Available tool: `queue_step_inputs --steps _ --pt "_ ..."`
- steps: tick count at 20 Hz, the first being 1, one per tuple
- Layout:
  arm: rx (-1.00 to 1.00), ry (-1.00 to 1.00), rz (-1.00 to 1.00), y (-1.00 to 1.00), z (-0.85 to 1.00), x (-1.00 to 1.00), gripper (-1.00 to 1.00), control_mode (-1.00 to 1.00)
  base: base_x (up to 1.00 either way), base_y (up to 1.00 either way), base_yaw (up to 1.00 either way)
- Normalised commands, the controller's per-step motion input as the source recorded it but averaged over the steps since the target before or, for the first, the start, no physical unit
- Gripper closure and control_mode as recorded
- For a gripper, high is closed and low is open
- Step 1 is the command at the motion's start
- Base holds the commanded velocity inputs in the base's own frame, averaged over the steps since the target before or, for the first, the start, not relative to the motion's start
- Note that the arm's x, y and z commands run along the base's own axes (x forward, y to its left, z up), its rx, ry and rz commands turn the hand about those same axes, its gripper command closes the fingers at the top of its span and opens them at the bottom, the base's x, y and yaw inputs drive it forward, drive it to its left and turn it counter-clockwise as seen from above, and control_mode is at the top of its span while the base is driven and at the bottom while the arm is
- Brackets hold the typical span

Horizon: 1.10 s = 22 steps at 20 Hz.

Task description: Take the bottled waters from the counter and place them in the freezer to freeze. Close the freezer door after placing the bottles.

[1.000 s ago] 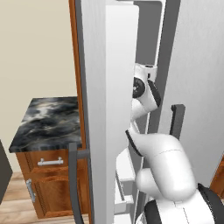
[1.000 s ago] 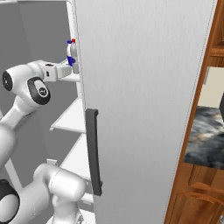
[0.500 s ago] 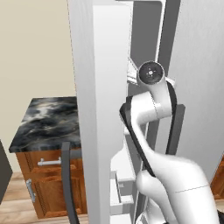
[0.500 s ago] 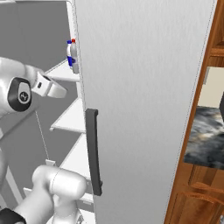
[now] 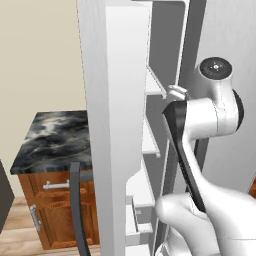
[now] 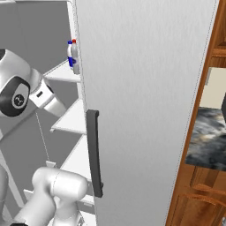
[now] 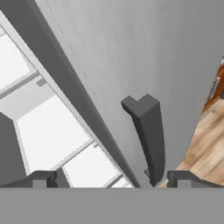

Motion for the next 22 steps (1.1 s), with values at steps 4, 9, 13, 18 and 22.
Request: queue_step_inputs --steps 4,9,13,18,22 --pt "0.0 0.0 0.0 -0.26 -0.58 -0.71 -1.0 -1.0 0.0 0.0 0.0" --pt "0.01 -0.02 0.03 -0.16 -0.35 -0.51 -1.0 -1.0 0.0 0.0 0.0" --pt "0.0 0.0 0.0 0.0 0.0 0.0 -1.0 1.0 -0.95 0.21 0.06" --pt "0.0 0.0 0.0 0.0 0.0 0.0 -1.0 1.0 -0.96 0.39 0.02" --pt "0.0 0.0 0.0 0.0 0.0 0.0 -1.0 1.0 -0.62 0.41 0.0"
